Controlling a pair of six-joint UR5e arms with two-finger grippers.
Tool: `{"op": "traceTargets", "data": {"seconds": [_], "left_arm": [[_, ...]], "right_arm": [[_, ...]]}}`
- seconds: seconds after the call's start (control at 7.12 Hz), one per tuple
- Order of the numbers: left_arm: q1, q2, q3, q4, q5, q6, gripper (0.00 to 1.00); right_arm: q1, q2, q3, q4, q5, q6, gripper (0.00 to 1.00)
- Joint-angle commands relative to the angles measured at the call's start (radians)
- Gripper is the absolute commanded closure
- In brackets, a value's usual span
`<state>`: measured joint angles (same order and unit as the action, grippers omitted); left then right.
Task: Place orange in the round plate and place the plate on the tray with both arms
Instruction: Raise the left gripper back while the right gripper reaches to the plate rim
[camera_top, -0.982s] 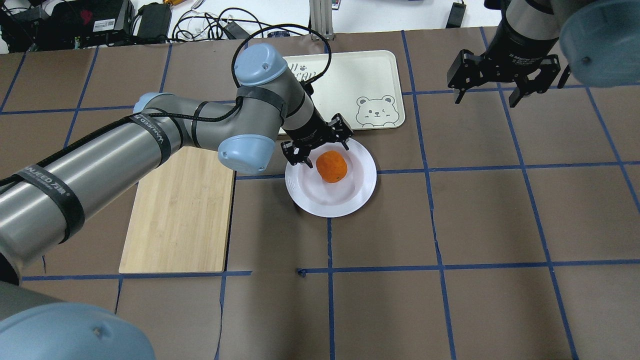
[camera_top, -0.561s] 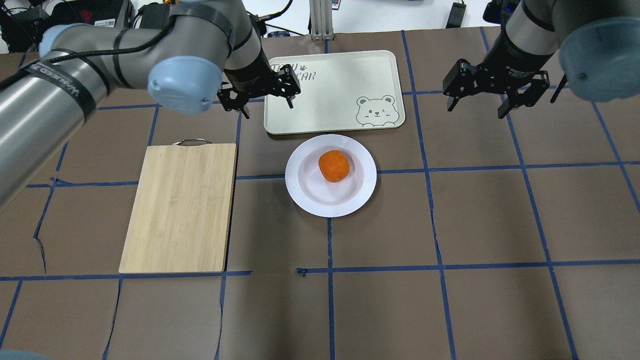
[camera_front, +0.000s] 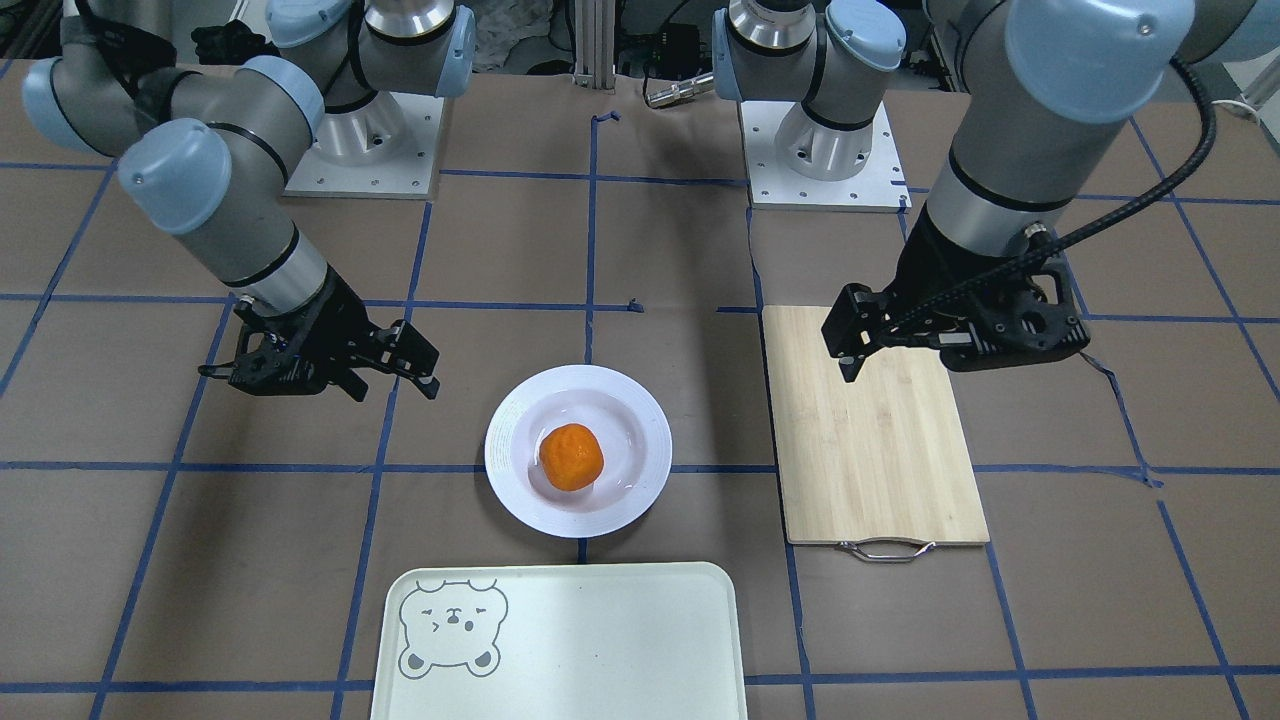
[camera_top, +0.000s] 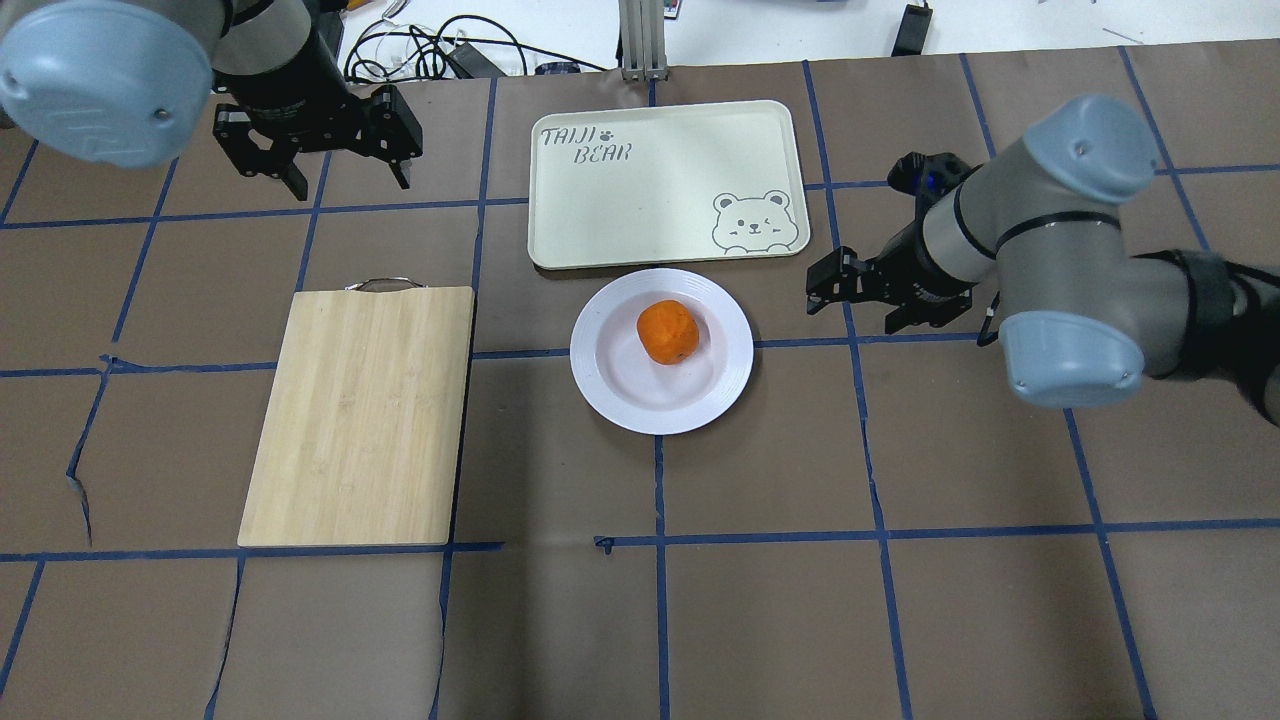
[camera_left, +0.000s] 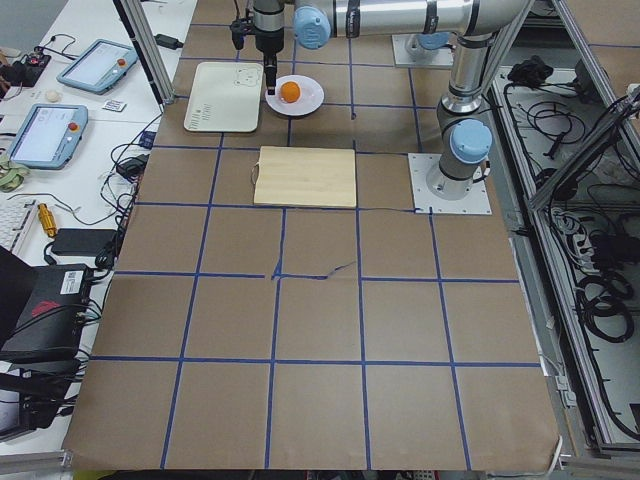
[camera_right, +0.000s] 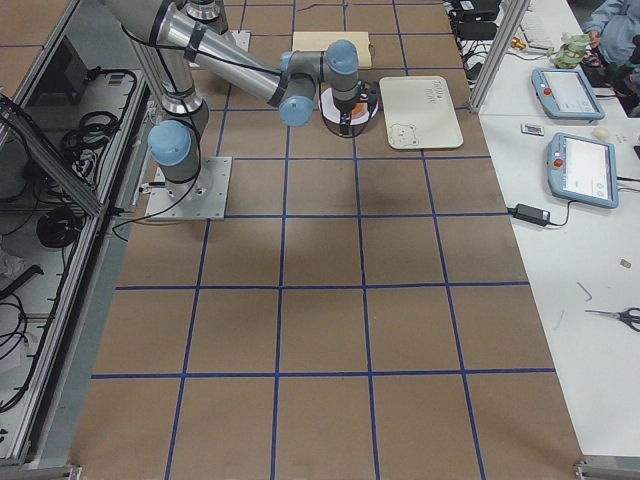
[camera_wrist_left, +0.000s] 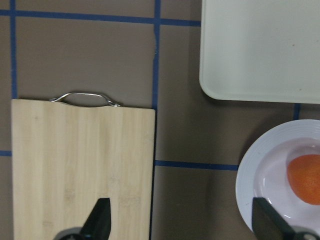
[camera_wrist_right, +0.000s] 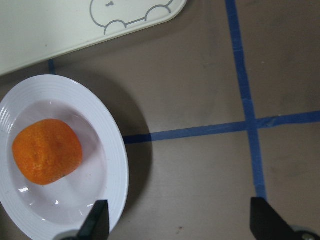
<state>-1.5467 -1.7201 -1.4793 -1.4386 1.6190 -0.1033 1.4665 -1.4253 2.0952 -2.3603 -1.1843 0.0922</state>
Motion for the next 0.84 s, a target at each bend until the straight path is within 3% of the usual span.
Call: {"op": "traceTargets", "data": {"seconds": [0.0, 0.14, 0.7], "left_arm": [[0.014, 0.039, -0.015, -0.029, 0.004, 0.004, 0.0], [0.016, 0.051, -0.027, -0.028, -0.004, 0.004, 0.0], [0.014, 0.074, -0.033, -0.02, -0.013, -0.001, 0.0]], "right_arm": [[0.037, 0.168, 0.048, -0.274, 0.091, 0.14, 0.0], [0.079, 0.205, 0.048, -0.357, 0.089, 0.205, 0.0], [0.133, 0.209, 0.062, -0.364, 0.091, 0.267, 0.03]]}}
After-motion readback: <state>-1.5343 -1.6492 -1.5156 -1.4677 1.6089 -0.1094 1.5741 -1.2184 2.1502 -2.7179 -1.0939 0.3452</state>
